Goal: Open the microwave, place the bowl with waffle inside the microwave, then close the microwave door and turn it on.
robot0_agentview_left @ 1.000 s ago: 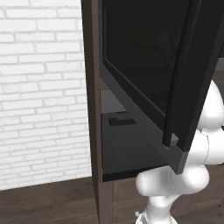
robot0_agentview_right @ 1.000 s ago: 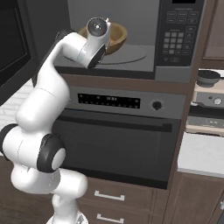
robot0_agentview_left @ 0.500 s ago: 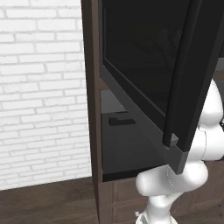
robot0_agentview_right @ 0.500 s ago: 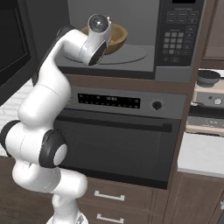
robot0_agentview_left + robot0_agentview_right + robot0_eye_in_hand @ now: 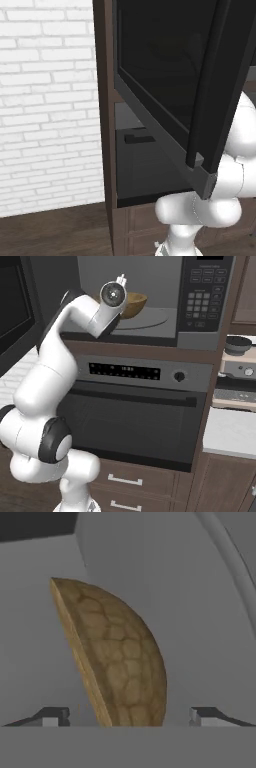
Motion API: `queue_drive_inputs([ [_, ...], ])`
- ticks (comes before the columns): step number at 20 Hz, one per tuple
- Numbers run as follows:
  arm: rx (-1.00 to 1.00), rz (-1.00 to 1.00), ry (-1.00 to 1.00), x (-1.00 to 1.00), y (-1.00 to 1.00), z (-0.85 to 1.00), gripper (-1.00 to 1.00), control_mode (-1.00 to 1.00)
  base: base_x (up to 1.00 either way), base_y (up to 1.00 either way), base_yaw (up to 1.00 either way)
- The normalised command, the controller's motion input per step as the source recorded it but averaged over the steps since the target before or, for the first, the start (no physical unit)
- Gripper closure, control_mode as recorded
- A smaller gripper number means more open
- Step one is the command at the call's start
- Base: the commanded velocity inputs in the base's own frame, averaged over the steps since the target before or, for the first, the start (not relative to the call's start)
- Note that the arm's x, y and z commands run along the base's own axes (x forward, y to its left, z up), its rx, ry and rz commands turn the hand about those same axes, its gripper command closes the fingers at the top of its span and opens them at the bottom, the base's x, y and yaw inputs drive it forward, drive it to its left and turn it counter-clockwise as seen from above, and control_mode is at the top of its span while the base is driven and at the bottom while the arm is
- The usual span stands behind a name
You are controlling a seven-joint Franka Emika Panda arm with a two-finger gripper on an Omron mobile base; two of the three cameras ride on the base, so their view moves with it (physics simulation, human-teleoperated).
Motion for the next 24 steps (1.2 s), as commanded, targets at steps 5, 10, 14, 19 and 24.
queue_drive_inputs([
  [5,0.01,0.0,-0.17,-0.94,-0.01,0.17,-1.0,-1.0,0.0,0.0,0.0],
  [10,0.0,0.0,0.0,-1.0,0.0,0.2,-1.0,-1.0,0.0,0.0,0.0],
  [14,0.0,0.03,0.0,-1.0,0.02,0.19,1.0,-1.0,0.0,0.0,0.0],
  [19,-0.01,0.01,0.0,-1.0,0.07,0.03,1.0,-1.0,0.0,0.0,0.0],
  [24,0.0,0.0,-0.05,-1.0,0.11,0.0,1.0,-1.0,0.0,0.0,0.0],
])
